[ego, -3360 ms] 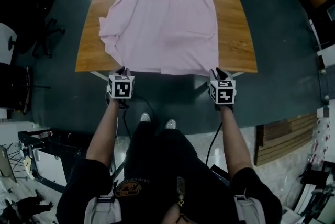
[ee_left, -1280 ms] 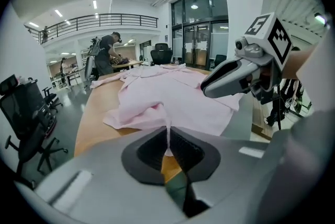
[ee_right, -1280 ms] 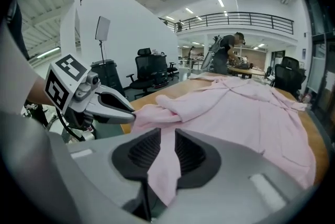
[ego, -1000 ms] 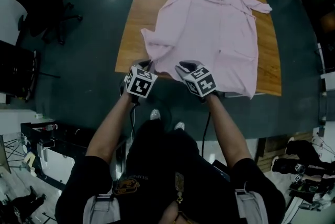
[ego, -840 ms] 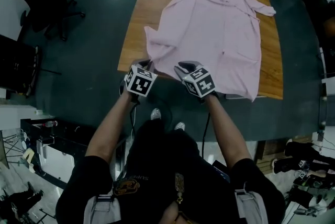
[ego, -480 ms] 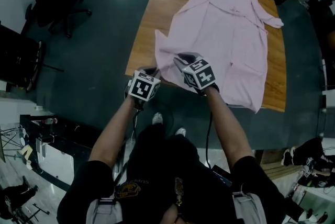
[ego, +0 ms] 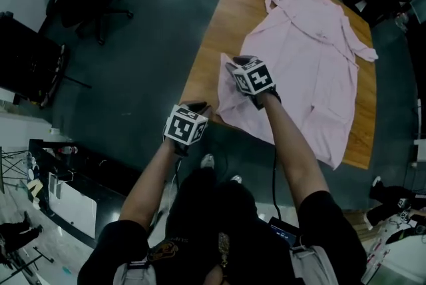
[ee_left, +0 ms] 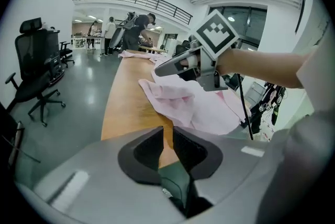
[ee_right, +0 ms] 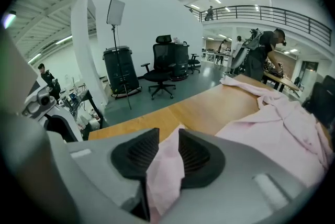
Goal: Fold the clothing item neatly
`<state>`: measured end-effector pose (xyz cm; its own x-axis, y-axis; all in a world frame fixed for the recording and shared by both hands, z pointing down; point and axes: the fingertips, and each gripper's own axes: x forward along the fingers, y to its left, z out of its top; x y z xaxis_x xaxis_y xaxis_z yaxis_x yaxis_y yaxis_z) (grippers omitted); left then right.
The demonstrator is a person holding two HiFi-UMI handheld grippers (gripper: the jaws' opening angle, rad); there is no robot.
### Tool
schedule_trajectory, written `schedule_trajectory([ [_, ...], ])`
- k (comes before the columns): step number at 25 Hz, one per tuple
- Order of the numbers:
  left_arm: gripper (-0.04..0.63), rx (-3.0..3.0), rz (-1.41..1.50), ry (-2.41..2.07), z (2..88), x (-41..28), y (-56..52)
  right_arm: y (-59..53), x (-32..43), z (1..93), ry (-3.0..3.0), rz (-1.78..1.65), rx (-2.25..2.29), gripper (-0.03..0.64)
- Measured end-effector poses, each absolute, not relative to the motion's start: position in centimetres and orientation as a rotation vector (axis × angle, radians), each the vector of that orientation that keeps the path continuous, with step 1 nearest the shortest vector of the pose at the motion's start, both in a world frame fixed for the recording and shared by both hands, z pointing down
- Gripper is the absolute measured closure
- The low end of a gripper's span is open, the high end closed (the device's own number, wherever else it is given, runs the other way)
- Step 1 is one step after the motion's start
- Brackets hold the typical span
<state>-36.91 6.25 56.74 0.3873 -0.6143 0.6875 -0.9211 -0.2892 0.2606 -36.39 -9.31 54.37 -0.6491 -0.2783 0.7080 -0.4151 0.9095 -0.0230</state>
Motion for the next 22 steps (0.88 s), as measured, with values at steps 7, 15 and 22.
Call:
schedule_trajectory([
  [7,0.395,2.031,0.534,-1.194,56.4,-34.5,5.0,-12.3,-38.0,59.2,-2.197,0.298,0.493,0.463],
  [15,0.392,1.973,0.698,-1.193,60.5,-34.2,4.9,-11.3,-38.3,58.8,-2.232,0.280,0.438,0.603],
  [22,0.520,1.935,0.732,-1.256,60.7,-35.5,5.5,-8.3,-34.7,52.0,-2.378,0.263,0.468,0.603],
])
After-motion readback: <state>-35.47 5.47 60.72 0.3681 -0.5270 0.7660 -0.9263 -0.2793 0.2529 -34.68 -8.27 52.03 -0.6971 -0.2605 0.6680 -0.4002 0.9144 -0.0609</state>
